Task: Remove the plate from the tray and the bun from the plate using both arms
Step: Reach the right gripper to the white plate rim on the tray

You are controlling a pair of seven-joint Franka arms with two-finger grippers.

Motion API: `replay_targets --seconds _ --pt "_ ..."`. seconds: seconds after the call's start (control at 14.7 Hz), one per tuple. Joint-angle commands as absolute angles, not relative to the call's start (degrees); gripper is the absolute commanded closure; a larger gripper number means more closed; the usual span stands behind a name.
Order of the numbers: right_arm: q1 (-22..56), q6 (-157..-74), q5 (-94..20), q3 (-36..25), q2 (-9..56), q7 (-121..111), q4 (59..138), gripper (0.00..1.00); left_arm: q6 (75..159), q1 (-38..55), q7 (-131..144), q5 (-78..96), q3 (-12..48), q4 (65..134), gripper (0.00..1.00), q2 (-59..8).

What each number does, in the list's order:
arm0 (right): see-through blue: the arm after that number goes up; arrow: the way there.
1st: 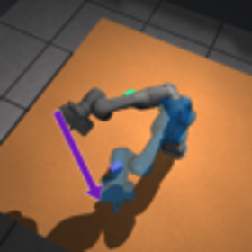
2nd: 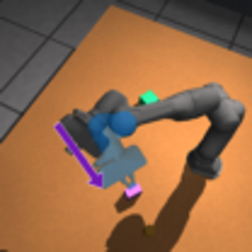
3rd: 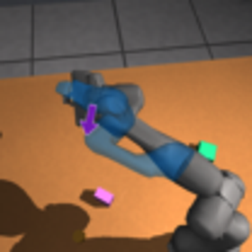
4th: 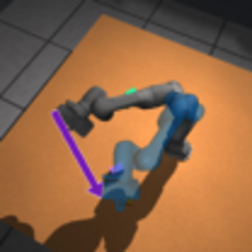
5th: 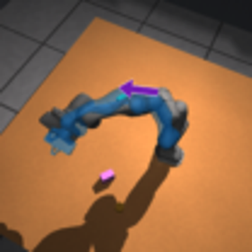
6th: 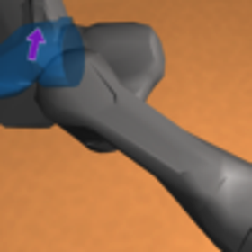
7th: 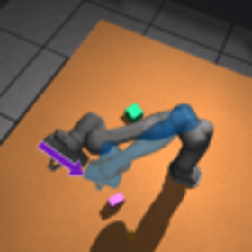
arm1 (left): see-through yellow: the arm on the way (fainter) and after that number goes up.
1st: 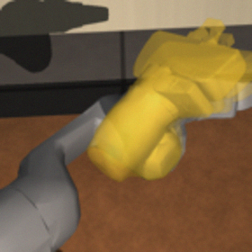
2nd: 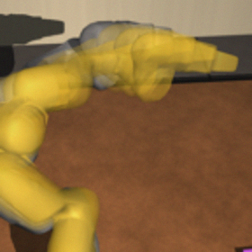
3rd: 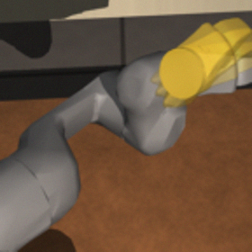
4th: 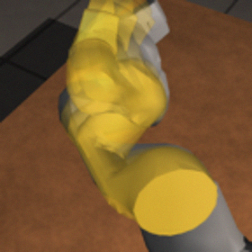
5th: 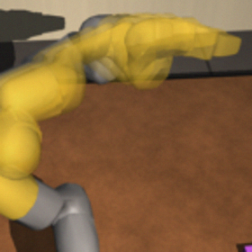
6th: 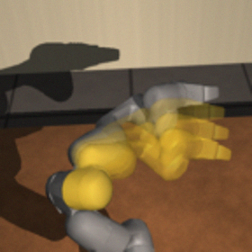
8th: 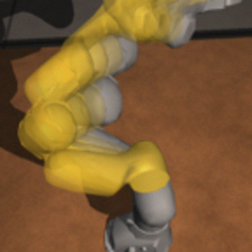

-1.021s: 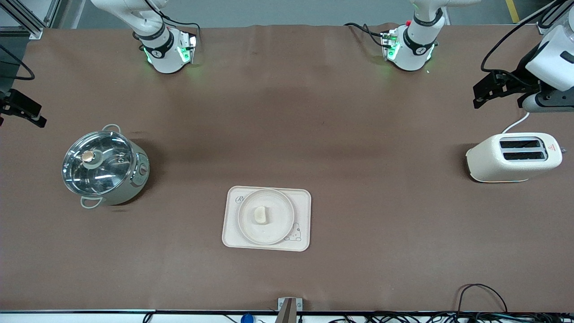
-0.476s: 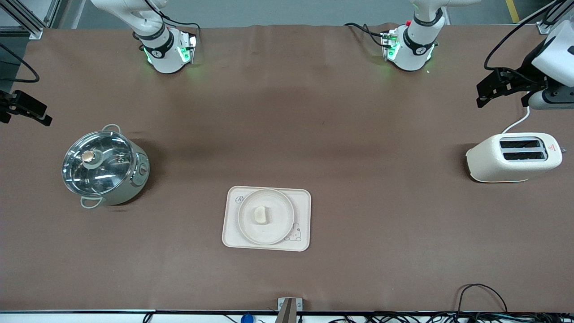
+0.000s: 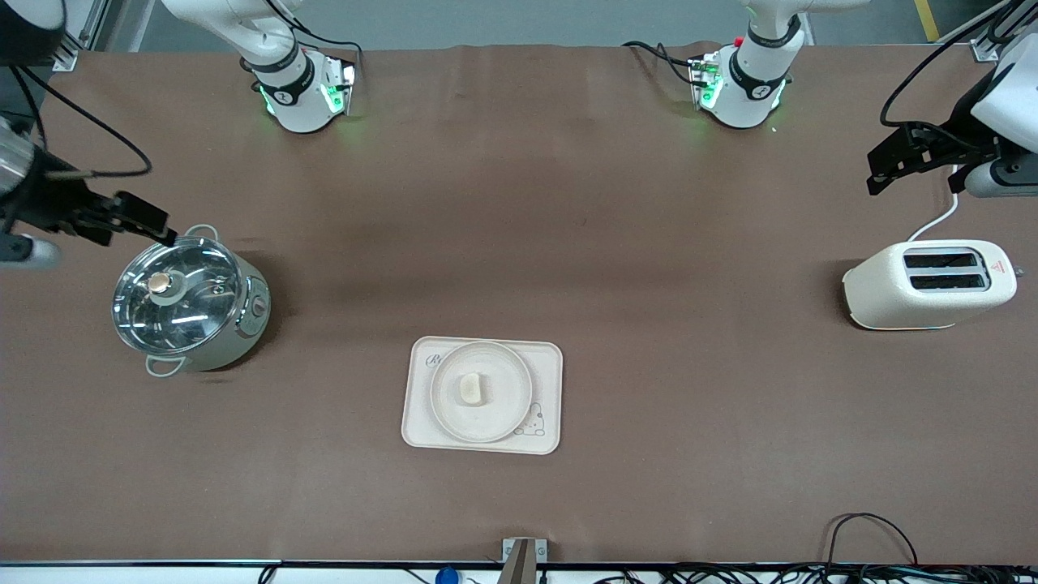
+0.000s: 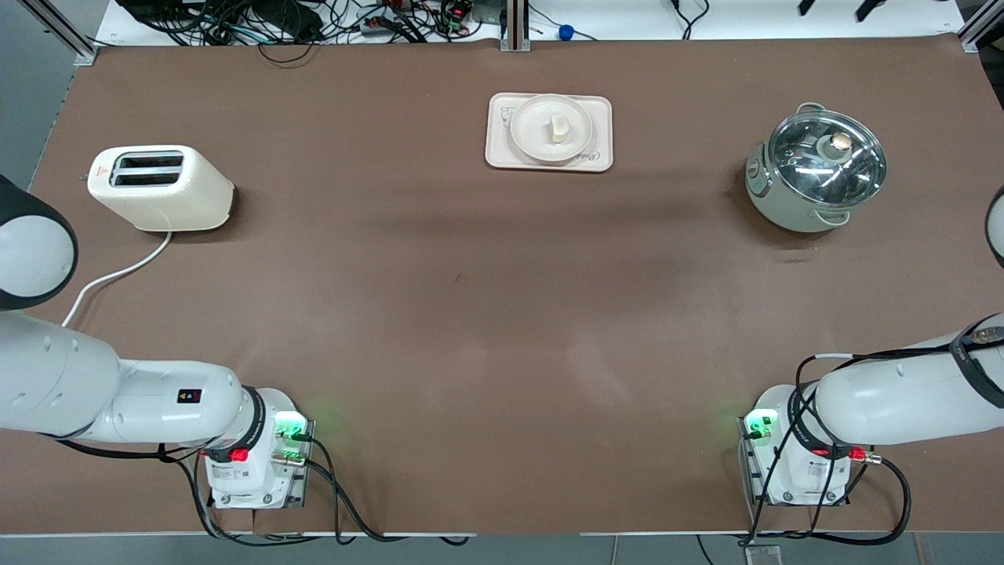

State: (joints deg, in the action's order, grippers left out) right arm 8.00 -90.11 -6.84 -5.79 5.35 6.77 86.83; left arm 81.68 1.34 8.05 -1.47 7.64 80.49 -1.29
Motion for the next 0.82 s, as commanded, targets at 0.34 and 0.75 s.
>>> replay_targets --seconds 0.34,0.75 --pt "17.92 -107.81 -12.82 -5.98 21.24 18.28 86.75 0.00 80.60 1.93 7.73 -1.76 7.82 79.54 0.00 -3.52" --pt "23.37 -129.26 -19.86 -5.98 36.28 18.28 86.05 0.00 80.68 2.02 7.38 -2.28 7.91 79.37 0.00 -4.57"
